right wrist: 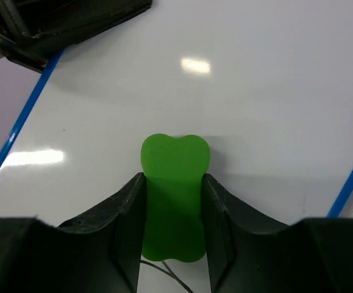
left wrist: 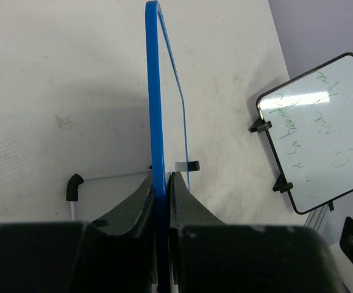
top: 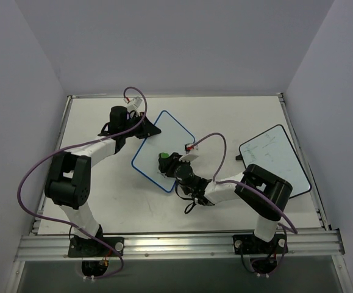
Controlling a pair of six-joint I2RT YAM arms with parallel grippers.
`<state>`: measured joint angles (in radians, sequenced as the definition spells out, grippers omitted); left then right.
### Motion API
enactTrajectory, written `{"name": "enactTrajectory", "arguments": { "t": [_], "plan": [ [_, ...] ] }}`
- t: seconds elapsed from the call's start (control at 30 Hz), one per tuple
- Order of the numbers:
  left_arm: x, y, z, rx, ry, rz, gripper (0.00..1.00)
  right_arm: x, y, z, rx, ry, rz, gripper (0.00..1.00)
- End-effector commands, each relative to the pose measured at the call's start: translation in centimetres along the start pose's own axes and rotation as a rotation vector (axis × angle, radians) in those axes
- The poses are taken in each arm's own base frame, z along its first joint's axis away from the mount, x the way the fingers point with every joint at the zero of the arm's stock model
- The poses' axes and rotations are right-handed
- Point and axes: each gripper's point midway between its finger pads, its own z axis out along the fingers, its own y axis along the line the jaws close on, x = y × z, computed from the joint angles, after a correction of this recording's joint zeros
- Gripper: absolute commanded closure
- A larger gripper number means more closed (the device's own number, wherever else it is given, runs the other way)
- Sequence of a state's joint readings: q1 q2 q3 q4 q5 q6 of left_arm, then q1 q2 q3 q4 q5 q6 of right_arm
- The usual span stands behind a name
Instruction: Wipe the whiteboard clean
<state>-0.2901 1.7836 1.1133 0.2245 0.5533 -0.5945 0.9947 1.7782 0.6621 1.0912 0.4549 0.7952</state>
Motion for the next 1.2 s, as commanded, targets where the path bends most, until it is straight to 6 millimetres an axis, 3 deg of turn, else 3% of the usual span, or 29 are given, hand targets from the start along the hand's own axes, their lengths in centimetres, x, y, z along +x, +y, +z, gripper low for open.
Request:
{"name": "enactTrajectory", "arguments": {
  "t": [0.0,0.17,0.37,0.47,0.67,0.87,0.97,1.17],
  "plan": [
    [7.1,0.2,0.8,-0.019,0.202,0.061,0.98,7.6,-9.0,-2.6,0.176,0.269,-0.109,1.0],
    [7.2,0.2,0.9,-0.018,0.205,0.062,0.98,7.5,-11.0,-3.4,0.214,0.268,-0.086,1.0],
    [7.2,0.2,0.9,-0.018,0.205,0.062,0.98,7.9,-10.9,-3.4,0.203,0.276,-0.084,1.0],
    [7.2,0.0,0.9,-0.016,0.204,0.063,0.98,7.9,-9.6,-3.2,0.178,0.277,-0.097,1.0],
    [7.1,0.1,0.9,-0.018,0.202,0.064,0.98,7.5,-4.7,-3.2,0.096,0.267,-0.138,1.0],
    [7.1,0.0,0.9,-0.018,0.203,0.065,0.98,8.4,-0.4,-4.7,0.01,0.284,-0.177,1.0],
    [7.0,0.0,0.9,-0.016,0.202,0.065,0.98,9.3,0.7,-5.3,-0.019,0.296,-0.184,1.0],
    [6.8,-0.1,0.8,-0.018,0.199,0.066,0.98,10.2,-0.1,-5.2,-0.002,0.311,-0.186,1.0]
  ]
}}
